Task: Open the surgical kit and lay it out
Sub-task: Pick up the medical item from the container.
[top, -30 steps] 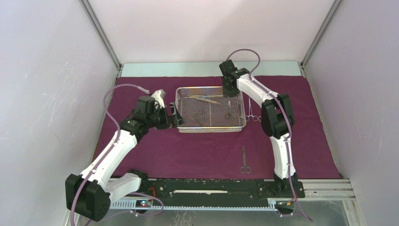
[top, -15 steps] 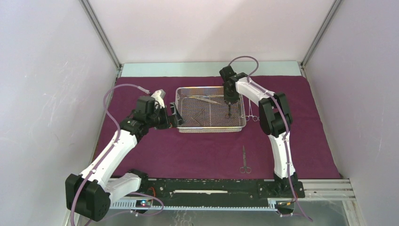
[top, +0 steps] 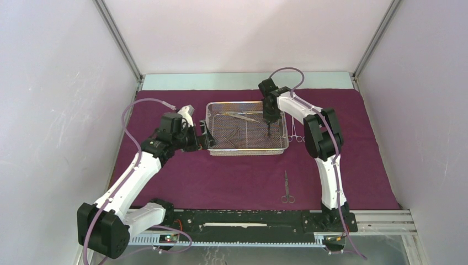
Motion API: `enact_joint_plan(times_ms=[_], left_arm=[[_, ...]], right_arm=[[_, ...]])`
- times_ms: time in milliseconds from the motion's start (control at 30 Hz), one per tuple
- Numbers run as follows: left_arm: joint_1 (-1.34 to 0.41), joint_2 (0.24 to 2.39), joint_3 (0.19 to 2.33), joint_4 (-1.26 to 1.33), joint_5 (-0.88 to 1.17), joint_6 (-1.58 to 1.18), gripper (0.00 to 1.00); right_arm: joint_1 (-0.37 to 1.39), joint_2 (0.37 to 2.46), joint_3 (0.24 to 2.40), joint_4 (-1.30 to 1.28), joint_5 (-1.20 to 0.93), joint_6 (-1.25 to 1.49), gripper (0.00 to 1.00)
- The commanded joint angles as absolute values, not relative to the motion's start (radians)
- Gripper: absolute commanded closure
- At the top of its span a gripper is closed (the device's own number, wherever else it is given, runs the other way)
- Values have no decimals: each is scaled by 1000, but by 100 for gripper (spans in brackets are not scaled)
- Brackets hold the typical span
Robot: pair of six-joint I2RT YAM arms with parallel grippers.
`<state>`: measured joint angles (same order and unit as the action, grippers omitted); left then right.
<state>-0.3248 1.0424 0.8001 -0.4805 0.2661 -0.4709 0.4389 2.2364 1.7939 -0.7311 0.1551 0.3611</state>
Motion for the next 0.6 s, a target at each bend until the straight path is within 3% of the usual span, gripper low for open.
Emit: enact_joint_plan(times_ms=[0, 267, 567], left_arm=[[-320, 1040, 785, -468, 269, -469, 0], [-319, 1040, 785, -469, 267, -469, 0], [-319, 1039, 786, -468, 269, -471, 0]], right_arm=[[434, 2249, 1765, -706, 145, 386, 80], [438, 2204, 1782, -721, 157, 385, 91], [457, 2146, 1811, -743, 173, 383, 93]])
